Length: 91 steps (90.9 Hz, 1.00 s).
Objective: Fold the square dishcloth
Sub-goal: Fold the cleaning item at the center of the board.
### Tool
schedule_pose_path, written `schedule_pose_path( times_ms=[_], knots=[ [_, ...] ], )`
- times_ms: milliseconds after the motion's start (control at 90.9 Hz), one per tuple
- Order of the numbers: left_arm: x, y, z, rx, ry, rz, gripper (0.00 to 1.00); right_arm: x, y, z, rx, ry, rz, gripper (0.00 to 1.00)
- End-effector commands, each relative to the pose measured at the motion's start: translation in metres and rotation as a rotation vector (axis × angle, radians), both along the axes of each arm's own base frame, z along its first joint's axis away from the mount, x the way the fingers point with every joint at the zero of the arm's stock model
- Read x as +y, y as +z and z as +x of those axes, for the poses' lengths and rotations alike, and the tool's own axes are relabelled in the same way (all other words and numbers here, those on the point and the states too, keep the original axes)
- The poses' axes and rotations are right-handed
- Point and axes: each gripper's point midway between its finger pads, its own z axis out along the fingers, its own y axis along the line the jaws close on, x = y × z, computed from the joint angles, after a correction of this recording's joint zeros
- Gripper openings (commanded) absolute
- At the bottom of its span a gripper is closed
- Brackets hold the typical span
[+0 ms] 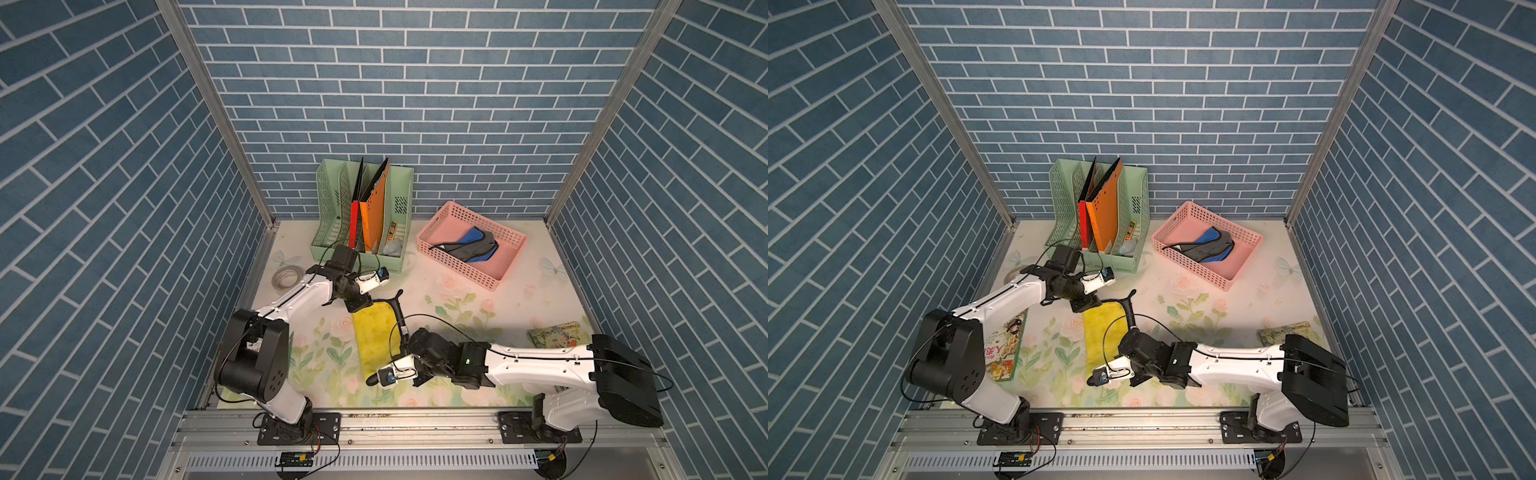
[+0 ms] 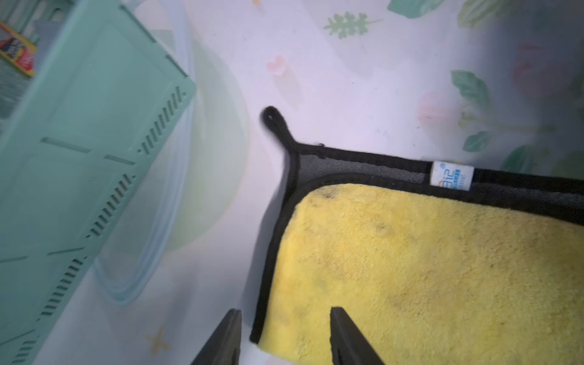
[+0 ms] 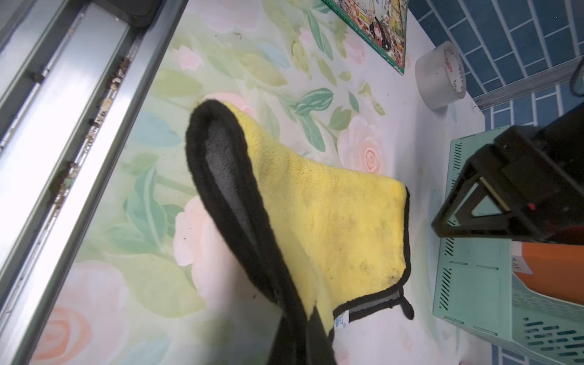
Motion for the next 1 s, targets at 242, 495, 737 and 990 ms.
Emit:
schedule_pose_path(
  times_ms=[242, 495, 737, 990],
  knots=[
    [0.025, -0.031, -0.004, 0.045, 0.057, -0.012, 0.51, -0.004, -0.006, -0.009, 0.251, -0.027, -0.043, 0.0],
    [0.017, -0.057, -0.003, 0.041, 0.042, 0.06, 0.49, 0.006, 0.013, 0.001, 0.348, -0.04, 0.014, 0.0],
    [0.002, -0.067, -0.025, 0.101, -0.038, 0.071, 0.47, 0.013, 0.016, 0.03, 0.406, -0.111, 0.016, 0.0],
    [0.005, -0.081, -0.04, 0.159, -0.076, 0.09, 0.45, 0.034, 0.012, 0.081, 0.441, -0.195, 0.016, 0.0]
  ],
)
